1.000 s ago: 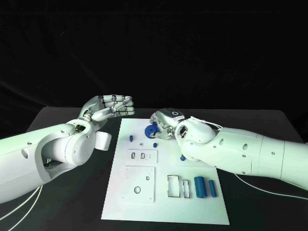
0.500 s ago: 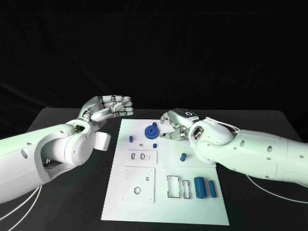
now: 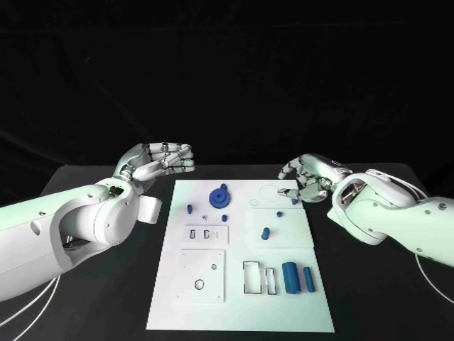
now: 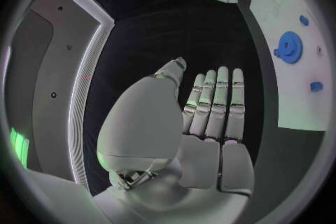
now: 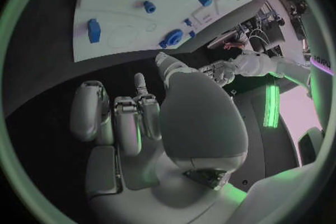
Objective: Assemble the parts on the task board
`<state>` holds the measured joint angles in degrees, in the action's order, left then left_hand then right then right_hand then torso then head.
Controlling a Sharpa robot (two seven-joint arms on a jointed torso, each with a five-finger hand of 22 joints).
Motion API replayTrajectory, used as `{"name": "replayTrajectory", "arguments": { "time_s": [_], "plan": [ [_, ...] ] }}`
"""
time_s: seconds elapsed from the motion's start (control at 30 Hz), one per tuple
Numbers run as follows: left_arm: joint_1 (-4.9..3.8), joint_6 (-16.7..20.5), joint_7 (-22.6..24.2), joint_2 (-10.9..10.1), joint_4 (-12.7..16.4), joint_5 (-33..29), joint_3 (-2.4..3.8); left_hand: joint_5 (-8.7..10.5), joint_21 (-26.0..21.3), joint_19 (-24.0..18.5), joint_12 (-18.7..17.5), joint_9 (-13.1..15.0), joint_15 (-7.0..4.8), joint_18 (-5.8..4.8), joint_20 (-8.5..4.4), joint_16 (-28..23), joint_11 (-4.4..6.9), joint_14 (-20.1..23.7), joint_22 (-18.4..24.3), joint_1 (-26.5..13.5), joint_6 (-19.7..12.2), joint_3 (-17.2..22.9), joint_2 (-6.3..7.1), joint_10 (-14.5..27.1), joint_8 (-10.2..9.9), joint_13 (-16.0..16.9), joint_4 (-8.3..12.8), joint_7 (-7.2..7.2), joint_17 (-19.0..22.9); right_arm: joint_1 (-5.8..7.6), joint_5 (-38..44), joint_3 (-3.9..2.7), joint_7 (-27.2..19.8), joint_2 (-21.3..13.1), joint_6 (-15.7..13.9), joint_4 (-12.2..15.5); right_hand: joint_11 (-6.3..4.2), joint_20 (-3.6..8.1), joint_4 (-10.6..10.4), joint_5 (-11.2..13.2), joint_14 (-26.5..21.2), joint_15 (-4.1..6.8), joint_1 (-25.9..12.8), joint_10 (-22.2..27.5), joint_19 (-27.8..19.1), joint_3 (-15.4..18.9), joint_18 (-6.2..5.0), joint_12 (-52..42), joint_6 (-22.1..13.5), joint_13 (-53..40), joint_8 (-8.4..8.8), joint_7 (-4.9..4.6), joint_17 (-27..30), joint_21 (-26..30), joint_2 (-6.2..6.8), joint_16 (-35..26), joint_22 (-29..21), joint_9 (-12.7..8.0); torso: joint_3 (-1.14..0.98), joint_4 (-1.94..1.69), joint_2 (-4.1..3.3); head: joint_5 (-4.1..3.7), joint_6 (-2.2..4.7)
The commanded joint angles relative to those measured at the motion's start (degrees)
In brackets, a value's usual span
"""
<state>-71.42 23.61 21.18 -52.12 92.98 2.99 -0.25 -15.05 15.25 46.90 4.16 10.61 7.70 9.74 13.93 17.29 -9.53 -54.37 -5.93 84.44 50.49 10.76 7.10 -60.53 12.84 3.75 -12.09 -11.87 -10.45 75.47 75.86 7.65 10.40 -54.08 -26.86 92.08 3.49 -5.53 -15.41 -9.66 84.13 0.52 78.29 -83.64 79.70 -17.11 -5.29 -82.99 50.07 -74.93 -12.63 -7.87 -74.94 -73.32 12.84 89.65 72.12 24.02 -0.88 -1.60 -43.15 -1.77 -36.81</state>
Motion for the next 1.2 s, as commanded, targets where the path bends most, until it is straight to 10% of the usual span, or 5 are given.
{"name": "replayTrajectory", "arguments": {
  "time_s": [0.03, 0.7, 0.93, 1.07, 1.2],
  "plan": [
    [0.01, -1.1, 0.4, 0.3, -0.2, 0.0, 0.02, 0.24, -0.2, 0.0, -0.2, 0.1, 0.3, 0.62, 0.37, -0.3, -0.38, 0.1, 0.1, 0.1, -0.5, 0.2, 0.17, -0.2, -0.4, 0.0, 0.2, -0.04, -0.1, 0.07, -3.5, -0.01, -2.6, 0.2, 1.0, 0.4, -0.33, 0.27, 0.0, -0.4, 5.9, 0.3, 0.6, -0.3, 0.0, -0.5, 0.46, -0.1, 0.2, -7.1, 0.12, 0.01, -15.1, 0.0, -0.09, 0.3, 0.2, -0.2, -0.28, 0.21, 0.24, 0.14, 0.12],
    [0.09, -1.4, 0.4, 0.5, -0.7, -0.1, -0.05, 0.26, -0.3, -0.1, -0.3, 0.1, 0.32, 0.61, 0.39, -0.4, -0.39, 0.0, 0.2, 0.1, -0.4, 0.2, 0.18, -0.2, -0.4, 0.0, 0.2, -0.03, -0.1, -0.21, -2.9, 0.28, 0.5, 12.8, 7.6, -6.7, 0.33, -0.13, 4.4, -11.1, 5.9, -0.23, 1.0, -0.6, 0.3, -15.4, 0.53, -0.5, -3.9, -7.4, 5.13, -1.11, -15.1, -0.1, -2.62, 0.3, 1.1, -5.3, -0.1, -0.44, 0.25, 0.33, -0.4],
    [0.08, -1.3, 0.3, 0.5, -0.6, -0.1, -0.05, 0.26, -0.4, -0.1, -0.3, 0.1, 0.32, 0.62, 0.39, -0.5, -0.38, 0.0, 0.2, 0.1, -0.4, 0.3, 0.15, -0.3, -0.4, 0.1, 0.2, -0.02, -0.1, -0.73, -2.7, 0.4, 1.5, 16.8, 9.9, -9.6, 0.01, 0.12, 11.0, -17.6, 5.9, 0.04, -2.5, -0.8, 0.4, -26.1, 0.52, -0.7, -7.2, -7.6, 7.41, -1.14, -15.1, -0.5, -3.77, 0.3, 1.7, -8.0, 0.04, -0.56, 0.12, 0.44, -0.53],
    [0.07, -1.4, 0.3, 0.5, -0.5, -0.1, -0.05, 0.26, -0.4, -0.1, -0.3, 0.1, 0.32, 0.62, 0.39, -0.5, -0.38, 0.0, 0.2, 0.1, -0.4, 0.3, 0.15, -0.3, -0.4, 0.1, 0.2, -0.02, -0.1, -0.96, -2.8, 0.43, 1.8, 18.5, 10.7, -11.1, -0.69, 0.88, 19.9, -21.8, 5.9, 0.98, -9.0, -1.0, 0.3, -37.3, 0.6, -0.8, -7.2, -7.8, 8.23, -0.71, -15.1, -1.8, -5.11, 0.3, 3.1, -9.0, 0.02, -0.53, 0.13, 0.48, -0.69],
    [0.08, -1.4, 0.3, 0.6, -0.6, -0.1, -0.05, 0.26, -0.4, -0.1, -0.3, 0.1, 0.32, 0.62, 0.39, -0.5, -0.38, 0.0, 0.2, 0.1, -0.4, 0.3, 0.15, -0.3, -0.4, 0.1, 0.2, -0.02, -0.1, -1.13, -2.9, 0.45, 1.8, 19.9, 11.2, -12.5, -1.03, 1.41, 22.8, -22.3, 5.9, 1.23, -12.5, -1.2, 0.1, -39.3, 0.51, -1.0, -7.1, -8.0, 8.47, -0.38, -15.1, -2.4, -6.73, 0.3, 3.8, -9.4, 0.03, -0.5, 0.13, 0.5, -0.77]
  ]
}}
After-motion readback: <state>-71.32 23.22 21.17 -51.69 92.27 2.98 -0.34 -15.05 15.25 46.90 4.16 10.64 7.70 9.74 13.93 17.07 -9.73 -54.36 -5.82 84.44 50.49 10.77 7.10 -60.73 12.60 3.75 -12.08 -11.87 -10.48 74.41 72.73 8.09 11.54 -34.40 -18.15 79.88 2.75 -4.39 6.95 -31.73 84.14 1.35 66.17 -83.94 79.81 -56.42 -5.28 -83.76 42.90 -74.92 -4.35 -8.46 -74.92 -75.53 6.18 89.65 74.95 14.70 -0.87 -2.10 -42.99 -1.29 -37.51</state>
